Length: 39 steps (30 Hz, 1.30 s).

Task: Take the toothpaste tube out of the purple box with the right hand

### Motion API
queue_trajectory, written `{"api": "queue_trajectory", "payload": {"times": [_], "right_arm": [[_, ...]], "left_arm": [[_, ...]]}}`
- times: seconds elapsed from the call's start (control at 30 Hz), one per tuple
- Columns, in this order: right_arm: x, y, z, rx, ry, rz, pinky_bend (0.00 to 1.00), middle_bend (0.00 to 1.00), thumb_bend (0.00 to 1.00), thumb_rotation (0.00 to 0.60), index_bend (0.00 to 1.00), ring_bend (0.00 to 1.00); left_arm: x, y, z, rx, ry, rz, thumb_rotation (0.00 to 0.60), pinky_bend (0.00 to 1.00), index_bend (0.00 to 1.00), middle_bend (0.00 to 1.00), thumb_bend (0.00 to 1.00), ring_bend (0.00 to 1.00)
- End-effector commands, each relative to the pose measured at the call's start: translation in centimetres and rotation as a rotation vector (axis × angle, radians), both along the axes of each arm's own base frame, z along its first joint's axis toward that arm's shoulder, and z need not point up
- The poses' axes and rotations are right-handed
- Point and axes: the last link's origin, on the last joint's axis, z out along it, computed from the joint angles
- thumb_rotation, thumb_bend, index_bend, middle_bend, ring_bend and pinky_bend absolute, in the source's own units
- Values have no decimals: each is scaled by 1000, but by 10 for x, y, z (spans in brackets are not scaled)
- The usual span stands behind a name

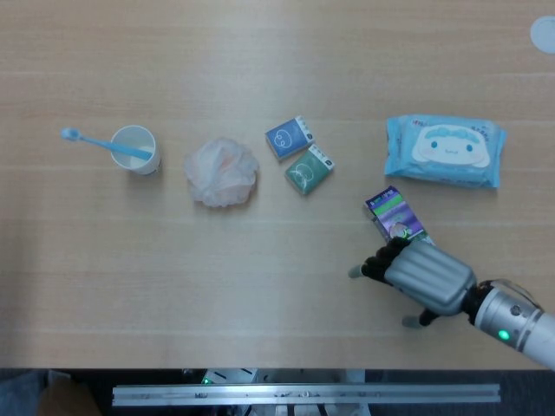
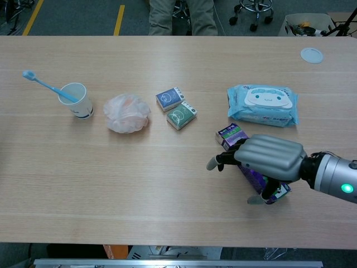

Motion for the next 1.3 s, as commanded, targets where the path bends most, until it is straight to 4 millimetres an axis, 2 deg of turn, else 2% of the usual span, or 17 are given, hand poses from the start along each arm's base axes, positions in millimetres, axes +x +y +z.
{"api": "queue_trajectory", "payload": {"times": [0.03, 0.3, 0.43, 0.6, 0.8, 0.9, 1.03, 1.3], "right_arm": [[-11, 10, -1, 45, 39, 6, 260, 333, 97, 600, 215, 285], [-41, 18, 8, 71, 139, -40, 261, 333, 99, 600, 215, 309], [-52, 15, 15, 46, 171, -66, 260, 333, 99, 600, 215, 315], [-66, 1, 28, -41, 213, -85, 261, 333, 99, 600, 215, 321], [-81, -28, 47, -192, 270, -115, 261, 333, 99, 600, 215, 325], [-76, -36, 53, -245, 233, -156, 261, 333, 99, 600, 215, 325], [-74, -37, 58, -310, 195, -185, 264, 333, 95, 600, 215, 325], [-82, -40, 47, -357, 247, -233, 323, 333, 82, 600, 214, 318]], "left_arm": [[0, -1, -1, -3, -1, 1, 600, 110, 100, 107, 270, 75], [0, 0, -4, -12, -9, -3, 600, 110, 100, 105, 270, 75], [1, 1, -4, -14, -10, -7, 600, 110, 100, 104, 270, 75], [1, 1, -4, -15, -10, -5, 600, 111, 100, 103, 270, 75], [-1, 0, -5, -17, -12, 1, 600, 111, 100, 100, 270, 75], [0, 0, -4, -15, -13, -1, 600, 110, 100, 99, 270, 75], [0, 0, -4, -17, -16, -1, 600, 111, 100, 99, 270, 75], [0, 1, -6, -30, -31, -6, 600, 111, 100, 98, 270, 75]]}}
